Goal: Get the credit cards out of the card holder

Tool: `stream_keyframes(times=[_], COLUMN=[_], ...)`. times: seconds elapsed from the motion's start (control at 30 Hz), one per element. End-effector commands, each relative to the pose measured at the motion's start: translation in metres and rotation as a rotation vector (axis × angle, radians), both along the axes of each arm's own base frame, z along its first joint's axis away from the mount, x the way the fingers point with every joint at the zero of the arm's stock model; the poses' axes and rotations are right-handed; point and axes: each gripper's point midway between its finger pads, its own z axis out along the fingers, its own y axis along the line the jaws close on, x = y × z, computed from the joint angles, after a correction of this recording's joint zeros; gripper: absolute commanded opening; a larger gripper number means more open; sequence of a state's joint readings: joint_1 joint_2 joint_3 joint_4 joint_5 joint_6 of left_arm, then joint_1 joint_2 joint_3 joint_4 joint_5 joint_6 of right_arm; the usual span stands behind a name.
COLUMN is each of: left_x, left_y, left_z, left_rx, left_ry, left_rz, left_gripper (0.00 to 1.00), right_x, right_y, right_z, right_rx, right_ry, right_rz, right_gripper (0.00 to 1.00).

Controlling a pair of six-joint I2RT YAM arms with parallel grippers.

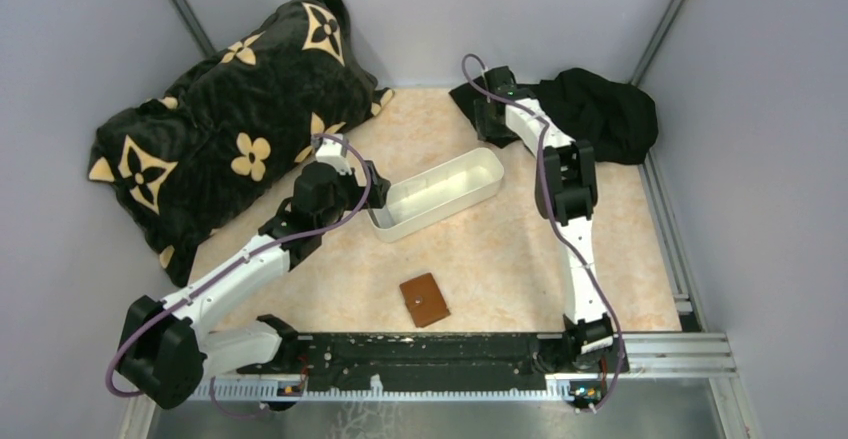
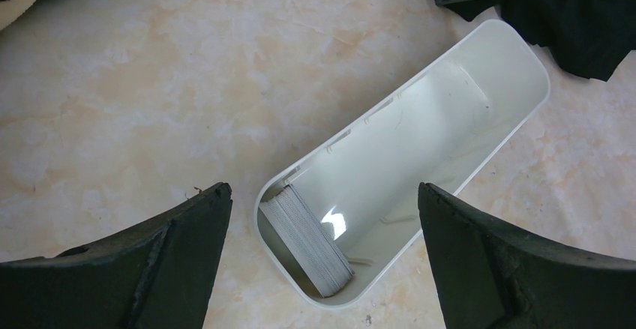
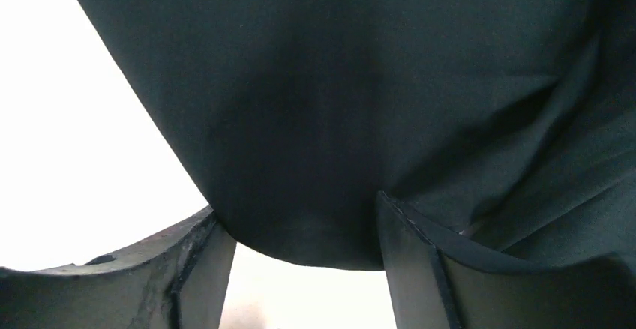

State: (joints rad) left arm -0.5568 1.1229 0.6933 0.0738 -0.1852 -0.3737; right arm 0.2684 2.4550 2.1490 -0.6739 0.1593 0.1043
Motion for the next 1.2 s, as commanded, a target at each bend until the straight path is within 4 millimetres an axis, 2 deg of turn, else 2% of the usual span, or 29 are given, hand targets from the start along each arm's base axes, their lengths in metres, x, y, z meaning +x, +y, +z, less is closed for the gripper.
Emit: stream_keyframes(times=[0.0,0.17,0.3,0.37,0.43,0.47,0.53,0.6,0.67,0.73,0.87,0.9,0.97,1.0,1.03,1.1,1.13,1.17], left_x=[-0.002,-0.003,-0.004,-0.004,-0.003,-0.003,-0.003,-0.004,-0.005,-0.006,-0.008,-0.008,-0.009,-0.009,-0.01,-0.012,-0.013,-0.014], left_y=[-0.005,-0.002,-0.001,-0.002,-0.003,-0.004,-0.006,-0.006,-0.006,-0.006,-0.009,-0.01,-0.011,-0.012,-0.012,-0.015,-0.017,-0.018], left_z=[0.007,0.008,0.007,0.006,0.006,0.006,0.008,0.011,0.013,0.015,0.016,0.017,0.017,0.017,0.016,0.014,0.014,0.014], left_rx=[-0.024,-0.019,-0.02,-0.021,-0.023,-0.026,-0.029,-0.031,-0.031,-0.036,-0.055,-0.057,-0.062,-0.065,-0.069,-0.08,-0.089,-0.095], left_ry=[-0.012,-0.014,-0.014,-0.012,-0.012,-0.012,-0.012,-0.016,-0.02,-0.026,-0.027,-0.028,-0.027,-0.026,-0.023,-0.015,-0.012,-0.008], left_rz=[-0.017,-0.01,-0.007,-0.01,-0.013,-0.016,-0.023,-0.031,-0.033,-0.037,-0.051,-0.055,-0.06,-0.063,-0.067,-0.08,-0.088,-0.096], left_gripper=[1.0,1.0,1.0,1.0,1.0,1.0,1.0,1.0,1.0,1.0,1.0,1.0,1.0,1.0,1.0,1.0,1.0,1.0], right_x=[0.003,0.002,-0.001,-0.002,-0.001,-0.001,-0.002,-0.006,-0.013,-0.022,-0.047,-0.053,-0.06,-0.062,-0.064,-0.069,-0.078,-0.085], right_y=[-0.027,-0.066,-0.099,-0.107,-0.112,-0.114,-0.12,-0.133,-0.155,-0.183,-0.237,-0.245,-0.251,-0.249,-0.244,-0.232,-0.227,-0.224], right_z=[-0.004,-0.008,0.004,0.02,0.046,0.062,0.108,0.147,0.181,0.205,0.226,0.228,0.235,0.238,0.239,0.23,0.233,0.224], right_rx=[0.003,0.151,0.159,0.161,0.162,0.17,0.207,0.263,0.32,0.334,0.297,0.296,0.286,0.272,0.275,0.294,0.284,0.266], right_ry=[0.023,0.047,0.017,-0.017,-0.08,-0.117,-0.214,-0.296,-0.378,-0.443,-0.523,-0.538,-0.578,-0.59,-0.592,-0.572,-0.587,-0.583], right_rz=[-0.091,-0.227,-0.299,-0.312,-0.317,-0.323,-0.332,-0.364,-0.409,-0.478,-0.625,-0.649,-0.638,-0.606,-0.562,-0.507,-0.494,-0.492], right_gripper=[0.6,0.23,0.0,0.0,0.0,0.0,0.0,0.0,0.0,0.0,0.0,0.05,0.5,0.82,0.97,0.99,0.99,0.99])
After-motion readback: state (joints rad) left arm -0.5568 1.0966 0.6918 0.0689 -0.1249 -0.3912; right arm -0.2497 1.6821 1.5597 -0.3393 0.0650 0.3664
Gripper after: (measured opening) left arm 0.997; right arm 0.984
